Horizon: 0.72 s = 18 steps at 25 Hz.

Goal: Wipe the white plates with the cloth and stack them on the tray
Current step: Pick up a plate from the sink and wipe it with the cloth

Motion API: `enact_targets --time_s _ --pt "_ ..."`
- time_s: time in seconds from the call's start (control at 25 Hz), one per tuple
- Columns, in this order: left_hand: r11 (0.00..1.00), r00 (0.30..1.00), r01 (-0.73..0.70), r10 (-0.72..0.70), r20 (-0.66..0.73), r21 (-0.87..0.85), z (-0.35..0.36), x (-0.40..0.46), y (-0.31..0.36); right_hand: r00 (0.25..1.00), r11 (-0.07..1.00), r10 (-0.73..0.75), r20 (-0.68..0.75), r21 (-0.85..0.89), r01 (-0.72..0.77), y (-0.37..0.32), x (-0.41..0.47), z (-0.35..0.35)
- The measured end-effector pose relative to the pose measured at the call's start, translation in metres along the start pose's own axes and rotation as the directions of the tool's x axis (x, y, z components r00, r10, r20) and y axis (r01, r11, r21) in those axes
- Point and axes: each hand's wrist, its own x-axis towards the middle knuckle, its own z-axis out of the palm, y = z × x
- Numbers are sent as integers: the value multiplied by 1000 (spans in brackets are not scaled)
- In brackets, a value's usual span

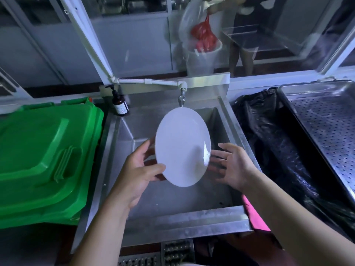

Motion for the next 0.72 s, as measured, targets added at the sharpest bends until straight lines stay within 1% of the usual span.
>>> enact_targets --time_s 0.16,0.32,0.36,0.44,0.48,0.52,0.56,0.6,0.64,0.68,0.72 --pt "999 998 52 -52 -37 -18 33 -15 -9 997 996 44 64 -80 -39 -6 13 -21" --pt "986 970 134 -150 -189 -96 72 -19 -32 981 968 75 181 -248 -28 -13 26 -66" --pt "981 956 157 -180 -232 -116 84 -18 -40 978 956 69 195 -294 -9 -13 33 -82" --pt "965 921 218 -254 -296 -149 105 -18 -56 991 916 -19 136 -395 72 -7 46 -119" --pt "956 905 248 -287 -315 -159 114 -21 -65 991 870 -102 91 -474 133 1 51 -140" --pt "948 892 274 -313 -327 -162 120 -24 -72 980 809 -182 76 -555 193 11 54 -160" --pt "942 882 295 -332 -334 -158 124 -29 -78 968 730 -235 87 -641 235 23 55 -179" --pt "937 873 314 -348 -342 -151 127 -35 -86 960 632 -251 121 -731 257 36 55 -198" --pt "933 865 327 -359 -351 -149 128 -40 -93 954 511 -247 171 -813 278 49 54 -214" --pt "930 859 335 -367 -359 -149 129 -45 -98 946 368 -239 220 -881 298 61 56 -228" --pt "928 854 341 -373 -363 -151 131 -49 -102 937 198 -233 260 -931 308 72 58 -237"
